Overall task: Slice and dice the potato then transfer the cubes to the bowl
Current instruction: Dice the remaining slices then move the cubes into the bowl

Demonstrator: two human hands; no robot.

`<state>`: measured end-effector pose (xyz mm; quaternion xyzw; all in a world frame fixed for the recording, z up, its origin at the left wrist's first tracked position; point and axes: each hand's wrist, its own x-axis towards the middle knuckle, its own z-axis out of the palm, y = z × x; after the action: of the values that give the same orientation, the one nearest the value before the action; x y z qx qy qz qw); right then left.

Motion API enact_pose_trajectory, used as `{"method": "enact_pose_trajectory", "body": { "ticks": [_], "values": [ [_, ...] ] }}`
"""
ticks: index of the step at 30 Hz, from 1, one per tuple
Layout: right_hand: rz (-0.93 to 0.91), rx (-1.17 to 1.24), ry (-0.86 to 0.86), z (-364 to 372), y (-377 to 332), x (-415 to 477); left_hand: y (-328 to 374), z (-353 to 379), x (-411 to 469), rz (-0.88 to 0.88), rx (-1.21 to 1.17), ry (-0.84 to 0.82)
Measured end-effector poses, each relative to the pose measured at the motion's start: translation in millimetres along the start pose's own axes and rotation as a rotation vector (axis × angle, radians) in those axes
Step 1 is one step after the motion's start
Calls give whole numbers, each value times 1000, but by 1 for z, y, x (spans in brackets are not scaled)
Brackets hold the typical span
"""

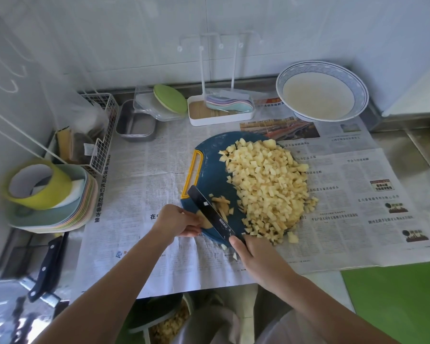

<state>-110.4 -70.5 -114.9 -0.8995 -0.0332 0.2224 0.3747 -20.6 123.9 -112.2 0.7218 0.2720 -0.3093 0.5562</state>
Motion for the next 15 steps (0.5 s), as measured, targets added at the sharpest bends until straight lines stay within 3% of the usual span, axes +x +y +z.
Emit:
{"method": "enact_pose_trajectory", "body": {
  "ticks": [9, 15],
  "values": [
    [61, -158, -3, 8, -3, -4, 0, -4, 5, -16, 7, -53],
    [70, -70, 11, 7, -7, -6, 1, -5, 8, -10, 22, -46]
  ]
}}
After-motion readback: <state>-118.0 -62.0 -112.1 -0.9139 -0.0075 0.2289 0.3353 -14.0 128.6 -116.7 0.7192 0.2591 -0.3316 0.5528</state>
